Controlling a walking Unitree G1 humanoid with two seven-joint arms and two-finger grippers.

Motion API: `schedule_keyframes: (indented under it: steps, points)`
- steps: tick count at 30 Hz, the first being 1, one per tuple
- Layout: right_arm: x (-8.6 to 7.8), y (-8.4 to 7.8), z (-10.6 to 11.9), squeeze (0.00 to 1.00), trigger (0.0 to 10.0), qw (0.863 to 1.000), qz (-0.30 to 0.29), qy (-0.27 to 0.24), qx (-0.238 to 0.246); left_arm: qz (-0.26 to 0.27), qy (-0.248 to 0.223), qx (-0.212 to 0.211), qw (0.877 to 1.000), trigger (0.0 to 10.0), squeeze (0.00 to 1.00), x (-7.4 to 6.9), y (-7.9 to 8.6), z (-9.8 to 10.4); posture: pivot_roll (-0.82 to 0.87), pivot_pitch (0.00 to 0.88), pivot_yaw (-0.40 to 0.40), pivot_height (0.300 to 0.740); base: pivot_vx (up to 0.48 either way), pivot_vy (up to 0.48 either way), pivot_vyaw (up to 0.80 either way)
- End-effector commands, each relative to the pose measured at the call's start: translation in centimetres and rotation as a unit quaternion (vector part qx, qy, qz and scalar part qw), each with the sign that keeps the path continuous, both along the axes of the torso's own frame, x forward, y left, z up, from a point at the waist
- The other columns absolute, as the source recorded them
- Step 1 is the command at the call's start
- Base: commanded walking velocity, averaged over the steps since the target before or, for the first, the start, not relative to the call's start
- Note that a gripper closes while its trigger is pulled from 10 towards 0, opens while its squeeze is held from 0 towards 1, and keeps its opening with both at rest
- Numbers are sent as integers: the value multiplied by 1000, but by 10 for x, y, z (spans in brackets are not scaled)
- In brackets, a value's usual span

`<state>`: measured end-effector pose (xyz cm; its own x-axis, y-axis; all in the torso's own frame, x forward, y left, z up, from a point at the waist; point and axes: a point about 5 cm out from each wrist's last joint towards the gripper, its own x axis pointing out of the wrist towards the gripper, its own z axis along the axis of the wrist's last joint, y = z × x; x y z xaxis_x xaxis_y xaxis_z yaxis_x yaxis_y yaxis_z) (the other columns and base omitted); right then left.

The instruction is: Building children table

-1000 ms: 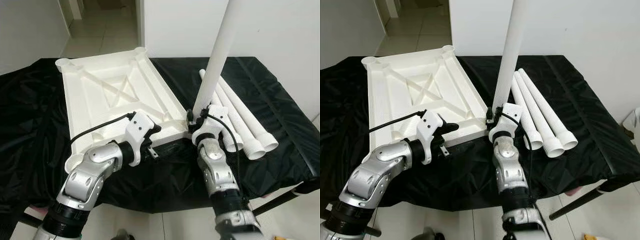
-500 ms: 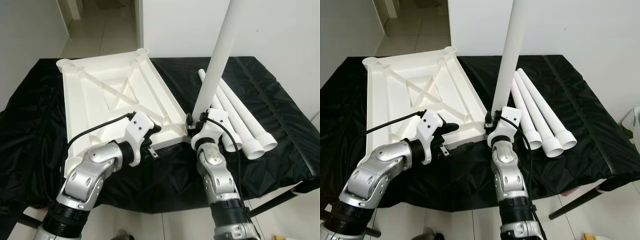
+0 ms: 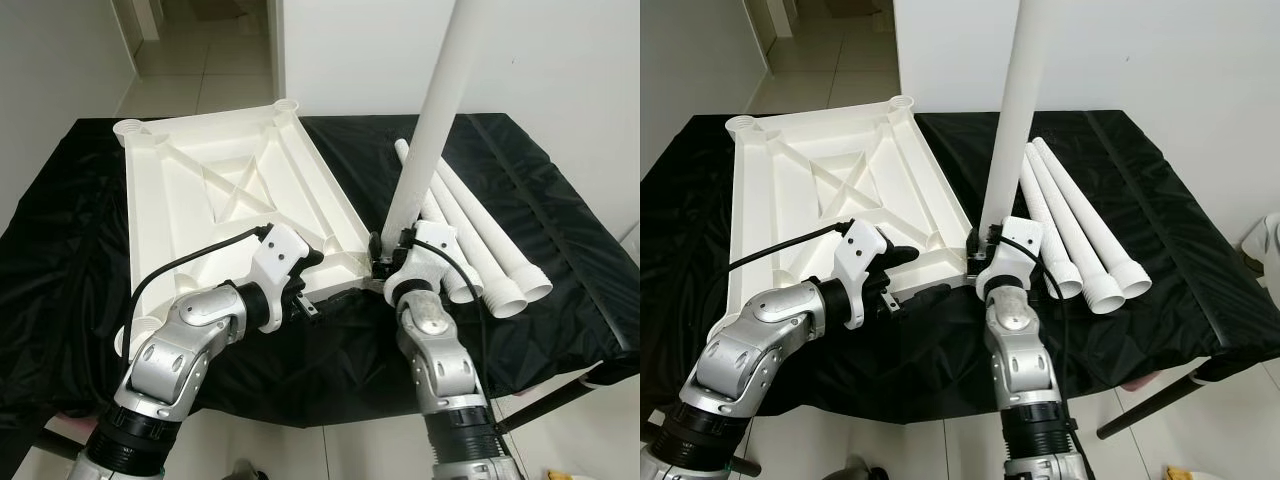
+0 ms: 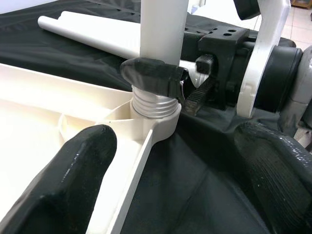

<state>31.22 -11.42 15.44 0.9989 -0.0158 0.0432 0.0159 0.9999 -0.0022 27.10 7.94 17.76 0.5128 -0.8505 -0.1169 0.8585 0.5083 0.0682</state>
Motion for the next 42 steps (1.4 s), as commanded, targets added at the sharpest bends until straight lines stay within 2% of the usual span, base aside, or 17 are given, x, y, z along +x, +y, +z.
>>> schedule_keyframes:
  steps: [1, 2, 3, 5, 7, 10, 15, 18, 24, 26, 29, 31, 33, 39, 40, 41, 42]
  points:
    - [1, -2, 1, 1000, 10000, 1000, 15, -7, 2, 5, 6, 3, 1000, 10000, 0, 0, -1, -4, -52, 45, 2, 740, 0, 0, 0]
    - [4, -2, -2, 0, 10000, 999, 44, -7, -1, 4, 6, 3, 1000, 10000, 0, -1, -1, -4, -53, 43, 0, 740, 0, 0, 0]
    - [4, -2, -2, 0, 10000, 999, 44, -7, -1, 4, 6, 3, 1000, 10000, 0, -1, -1, -4, -53, 43, 0, 740, 0, 0, 0]
    - [7, -2, -9, 0, 10000, 995, 104, 7, -3, 4, 6, 3, 1000, 10000, 0, -1, -2, -4, -54, 36, 0, 740, 0, 0, 0]
    - [7, -2, -9, 0, 10000, 995, 104, 7, -3, 4, 6, 3, 1000, 10000, 0, -1, -2, -4, -54, 36, 0, 740, 0, 0, 0]
    - [10, -1, -16, 0, 10000, 977, 210, 23, -21, 2, 5, 3, 1000, 10000, 0, 0, -3, -4, -53, 34, -1, 740, 0, 0, 0]
    - [10, -2, -17, 0, 10000, 973, 229, 23, -27, 2, 5, 3, 1000, 10000, 0, 0, -3, -4, -53, 34, -1, 740, 0, 0, 0]
    - [23, -20, -17, 0, 10000, 959, 275, 13, -70, 0, 5, 3, 1000, 10000, 0, -1, -4, -3, -48, 30, 1, 740, 0, 0, 0]
    - [43, -42, -8, 0, 10000, 960, 261, 10, -98, -3, 10, 5, 1000, 10000, 0, -4, -5, -6, -34, 29, -1, 740, 0, 0, 0]
    - [50, -49, -3, 0, 10000, 959, 267, 16, -91, -3, 12, 6, 1000, 10000, 0, -6, -6, -8, -30, 29, -5, 740, 0, 0, 0]
    - [53, -50, 1, 0, 10000, 957, 278, 14, -84, -3, 14, 8, 1000, 10000, 0, -7, -7, -10, -24, 31, -8, 740, 0, 0, 0]
    - [54, -50, 4, 0, 10000, 953, 288, 4, -98, 0, 16, 10, 1000, 10000, 0, -7, -7, -11, -23, 32, -8, 740, 0, 0, 0]
    - [54, -50, 4, 0, 10000, 953, 288, 4, -98, 0, 16, 10, 1000, 10000, 0, -7, -7, -11, -23, 32, -8, 740, 0, 0, 0]
    - [56, -44, -1, 0, 10000, 940, 332, 9, -80, 8, 15, 11, 1000, 10000, 0, -5, -6, -11, -17, 40, -8, 740, 0, 0, 0]
    - [56, -42, -3, 0, 4824, 936, 343, 13, -73, 9, 14, 11, 1000, 10000, 0, -5, -6, -11, -16, 42, -6, 740, 0, 0, 0]
    - [56, -41, -5, 0, 4824, 934, 350, 14, -68, 10, 13, 11, 1000, 10000, 0, -5, -5, -10, -16, 42, -6, 740, 0, 0, 0]
    - [55, -40, -6, 0, 0, 932, 357, 19, -62, 11, 13, 12, 1000, 10000, 0, -4, -5, -10, -16, 41, -5, 740, 0, 0, 0]
